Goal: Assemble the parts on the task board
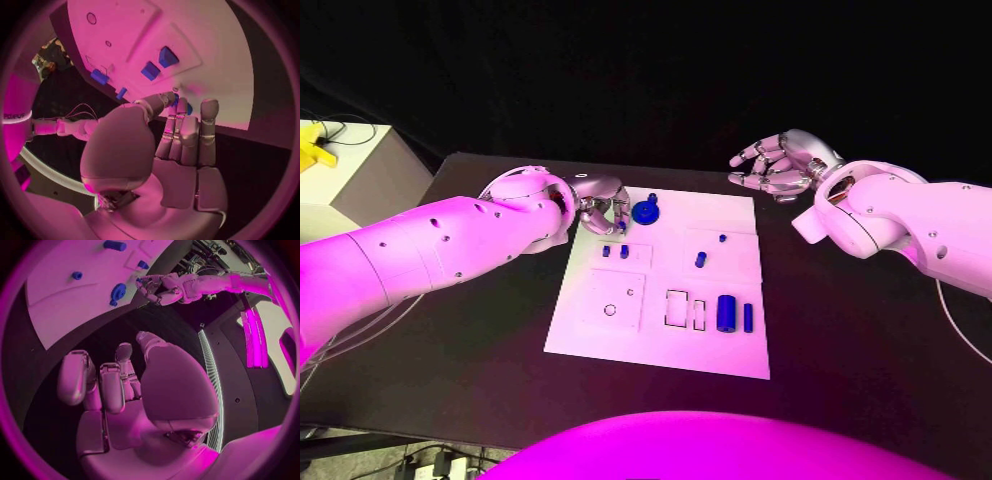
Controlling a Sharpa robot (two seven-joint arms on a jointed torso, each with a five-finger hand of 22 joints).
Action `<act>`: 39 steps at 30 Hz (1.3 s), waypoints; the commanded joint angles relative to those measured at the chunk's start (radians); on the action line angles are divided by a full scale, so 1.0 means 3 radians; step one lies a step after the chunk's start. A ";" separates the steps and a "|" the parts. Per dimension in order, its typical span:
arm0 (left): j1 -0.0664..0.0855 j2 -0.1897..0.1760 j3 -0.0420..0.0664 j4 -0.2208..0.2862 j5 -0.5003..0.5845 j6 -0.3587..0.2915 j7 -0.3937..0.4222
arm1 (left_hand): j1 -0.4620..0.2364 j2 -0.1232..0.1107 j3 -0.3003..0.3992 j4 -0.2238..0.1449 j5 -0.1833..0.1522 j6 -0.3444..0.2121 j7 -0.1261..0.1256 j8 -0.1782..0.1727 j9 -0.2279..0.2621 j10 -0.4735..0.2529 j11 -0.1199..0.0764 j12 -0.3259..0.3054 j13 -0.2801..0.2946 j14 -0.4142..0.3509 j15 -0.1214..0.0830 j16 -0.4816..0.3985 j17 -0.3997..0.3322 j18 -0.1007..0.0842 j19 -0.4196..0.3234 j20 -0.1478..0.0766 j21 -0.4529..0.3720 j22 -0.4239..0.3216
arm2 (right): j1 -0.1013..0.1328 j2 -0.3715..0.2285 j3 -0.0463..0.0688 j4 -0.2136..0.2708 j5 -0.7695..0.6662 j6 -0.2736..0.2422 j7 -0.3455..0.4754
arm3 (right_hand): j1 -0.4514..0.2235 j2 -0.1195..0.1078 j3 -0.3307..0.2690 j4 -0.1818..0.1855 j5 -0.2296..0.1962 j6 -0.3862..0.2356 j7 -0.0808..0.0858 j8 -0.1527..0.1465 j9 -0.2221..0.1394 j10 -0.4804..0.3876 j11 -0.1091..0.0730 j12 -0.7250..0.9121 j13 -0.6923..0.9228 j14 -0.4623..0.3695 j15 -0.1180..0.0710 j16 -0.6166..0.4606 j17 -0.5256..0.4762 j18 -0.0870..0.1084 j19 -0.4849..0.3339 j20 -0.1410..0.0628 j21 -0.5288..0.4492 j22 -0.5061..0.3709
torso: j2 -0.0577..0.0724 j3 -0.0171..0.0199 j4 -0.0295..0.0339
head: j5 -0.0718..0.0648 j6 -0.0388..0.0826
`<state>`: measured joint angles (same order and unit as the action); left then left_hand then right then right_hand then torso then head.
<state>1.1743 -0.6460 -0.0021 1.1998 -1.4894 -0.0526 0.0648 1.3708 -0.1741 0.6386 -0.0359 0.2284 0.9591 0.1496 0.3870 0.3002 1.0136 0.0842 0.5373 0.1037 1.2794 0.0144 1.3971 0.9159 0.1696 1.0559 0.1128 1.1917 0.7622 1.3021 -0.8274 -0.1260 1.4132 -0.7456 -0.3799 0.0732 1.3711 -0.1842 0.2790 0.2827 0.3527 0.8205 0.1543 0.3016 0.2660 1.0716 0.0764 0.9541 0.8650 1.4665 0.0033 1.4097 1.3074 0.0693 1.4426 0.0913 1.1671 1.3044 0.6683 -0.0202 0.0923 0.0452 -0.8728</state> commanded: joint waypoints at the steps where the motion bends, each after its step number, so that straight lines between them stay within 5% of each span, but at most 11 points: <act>1: 0.0000 0.0009 0.0002 -0.0002 -0.0014 0.0084 -0.0022 | 0.0019 -0.0023 0.0006 -0.0018 -0.0006 0.0033 0.0002 -0.0011 0.0000 0.0034 0.0000 -0.0022 -0.0002 -0.0005 0.0006 0.0005 -0.0001 -0.0018 -0.0020 0.0005 0.0017 -0.0002 | -0.0002 0.0003 0.0000 0.0002 -0.0012 0.0032 0.0041 | -0.0025 -0.0002 0.0023 0.0004 0.0012 0.0006 0.0022 0.0018 0.0004 -0.0003 -0.0014 -0.0012 -0.0003 0.0078 -0.0032 -0.0012 0.0038 0.0051 -0.0020 0.0009 -0.0013 -0.0003 | 0.0001 -0.0002 0.0001 | 0.0000 0.0001; 39: -0.0031 0.0059 -0.0005 -0.0057 -0.0006 0.0194 -0.0043 | 0.0032 -0.0017 -0.0011 -0.0038 -0.0015 0.0056 0.0003 -0.0040 0.0005 0.0072 -0.0001 -0.0060 0.0002 -0.0004 0.0005 0.0011 0.0016 -0.0019 -0.0029 0.0001 0.0024 0.0007 | -0.0004 -0.0003 0.0000 0.0010 -0.0012 0.0030 0.0040 | -0.0025 -0.0002 0.0023 0.0004 0.0012 0.0006 0.0022 0.0018 0.0004 -0.0003 -0.0014 -0.0012 -0.0003 0.0078 -0.0032 -0.0012 0.0038 0.0051 -0.0020 0.0009 -0.0013 -0.0003 | 0.0003 -0.0002 -0.0001 | -0.0010 0.0001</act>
<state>1.1670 -0.6309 -0.0027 1.1826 -1.4897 -0.0132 0.0549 1.3752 -0.1787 0.6370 -0.0432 0.2272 0.9666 0.1497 0.3792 0.3006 1.0279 0.0840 0.5255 0.1034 1.2794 0.0144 1.3971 0.9179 0.1696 1.0484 0.1128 1.1949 0.7618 1.3016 -0.8280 -0.1260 1.4144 -0.7456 -0.3799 0.0736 1.3711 -0.1842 0.2790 0.2828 0.3525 0.8204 0.1542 0.3016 0.2657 1.0717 0.0766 0.9542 0.8654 1.4665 0.0033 1.4097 1.3073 0.0694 1.4427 0.0915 1.1672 1.3044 0.6696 -0.0210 0.0920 0.0431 -0.8728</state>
